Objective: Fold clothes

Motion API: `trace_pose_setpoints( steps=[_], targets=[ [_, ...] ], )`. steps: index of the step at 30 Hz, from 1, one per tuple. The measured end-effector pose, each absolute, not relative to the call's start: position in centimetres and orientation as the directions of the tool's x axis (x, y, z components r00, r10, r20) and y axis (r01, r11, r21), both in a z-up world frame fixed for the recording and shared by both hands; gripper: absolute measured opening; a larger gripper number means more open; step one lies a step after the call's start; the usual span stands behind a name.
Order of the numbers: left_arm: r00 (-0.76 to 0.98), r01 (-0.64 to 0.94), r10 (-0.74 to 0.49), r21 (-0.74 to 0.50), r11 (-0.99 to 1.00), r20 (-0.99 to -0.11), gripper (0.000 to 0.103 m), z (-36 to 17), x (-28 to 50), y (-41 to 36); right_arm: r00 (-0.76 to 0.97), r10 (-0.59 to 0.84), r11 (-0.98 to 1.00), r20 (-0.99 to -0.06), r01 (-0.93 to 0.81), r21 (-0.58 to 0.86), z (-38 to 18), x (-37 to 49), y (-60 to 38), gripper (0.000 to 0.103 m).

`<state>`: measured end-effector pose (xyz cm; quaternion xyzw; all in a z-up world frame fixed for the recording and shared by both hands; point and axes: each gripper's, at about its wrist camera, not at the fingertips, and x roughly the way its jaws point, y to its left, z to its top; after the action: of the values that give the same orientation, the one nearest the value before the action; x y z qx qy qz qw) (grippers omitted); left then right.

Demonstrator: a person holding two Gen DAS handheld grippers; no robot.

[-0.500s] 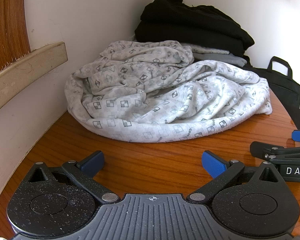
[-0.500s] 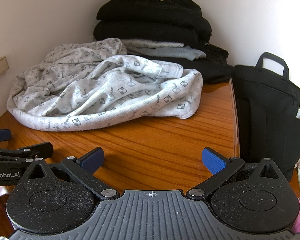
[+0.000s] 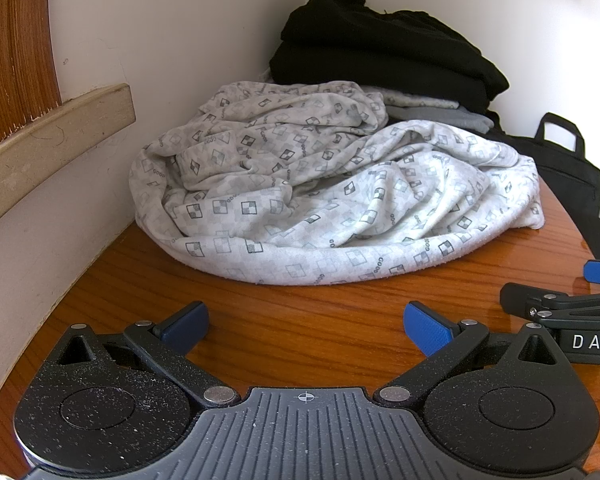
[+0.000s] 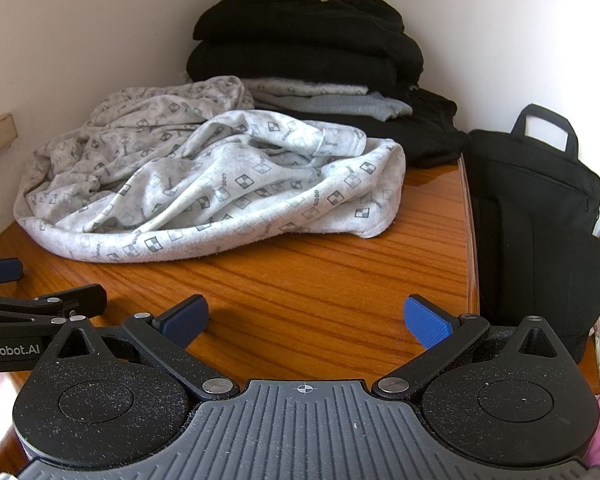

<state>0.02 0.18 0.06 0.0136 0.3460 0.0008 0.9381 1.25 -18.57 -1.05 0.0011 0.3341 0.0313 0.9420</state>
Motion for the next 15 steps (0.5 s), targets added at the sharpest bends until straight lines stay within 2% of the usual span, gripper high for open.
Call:
trace_pose_setpoints(
  steps=[15],
  targets=[
    [0.761,0.008,0.011,0.026,1.0,-0.649,0.103,0.03,0.04,0.16,0.775,0.06,0.998,-0.629,-0.058,0.023,-1.05,1.24,-18.6,0.103]
  ],
)
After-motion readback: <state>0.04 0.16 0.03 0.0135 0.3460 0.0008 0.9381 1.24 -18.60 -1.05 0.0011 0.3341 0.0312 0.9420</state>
